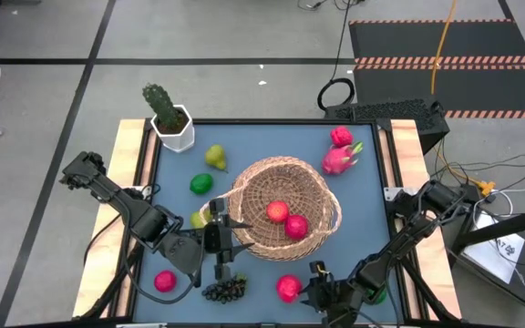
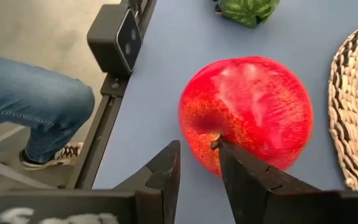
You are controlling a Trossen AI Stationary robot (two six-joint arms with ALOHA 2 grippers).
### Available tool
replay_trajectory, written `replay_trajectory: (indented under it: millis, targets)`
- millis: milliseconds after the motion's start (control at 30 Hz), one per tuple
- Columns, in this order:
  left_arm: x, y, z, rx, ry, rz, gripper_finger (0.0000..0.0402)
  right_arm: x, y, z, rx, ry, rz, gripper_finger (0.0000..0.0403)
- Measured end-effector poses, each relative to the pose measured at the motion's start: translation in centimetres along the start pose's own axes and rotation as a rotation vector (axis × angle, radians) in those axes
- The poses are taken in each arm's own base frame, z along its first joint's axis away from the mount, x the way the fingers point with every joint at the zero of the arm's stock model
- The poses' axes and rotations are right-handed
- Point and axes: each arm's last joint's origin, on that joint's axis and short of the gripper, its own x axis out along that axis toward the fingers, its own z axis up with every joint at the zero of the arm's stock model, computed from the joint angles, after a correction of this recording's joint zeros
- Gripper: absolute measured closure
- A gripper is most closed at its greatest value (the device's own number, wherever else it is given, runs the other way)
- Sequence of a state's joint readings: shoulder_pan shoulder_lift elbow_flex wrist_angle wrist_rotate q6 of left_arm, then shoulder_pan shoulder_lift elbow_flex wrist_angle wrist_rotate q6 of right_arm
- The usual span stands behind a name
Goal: Build produce basket
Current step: Put the middle red apple into the brown basket
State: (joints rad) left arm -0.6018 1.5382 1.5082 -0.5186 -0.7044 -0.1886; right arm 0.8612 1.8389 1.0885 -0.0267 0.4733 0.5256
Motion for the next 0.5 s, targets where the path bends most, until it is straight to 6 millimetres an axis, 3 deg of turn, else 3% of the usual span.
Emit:
replay_trajectory:
  millis: [500]
  targets:
    - [0.00, 0.00, 0.00, 0.001, 0.000, 0.000, 0.0218, 0.47, -1.02, 0.38, 0.075, -0.003, -0.051, 0.0298]
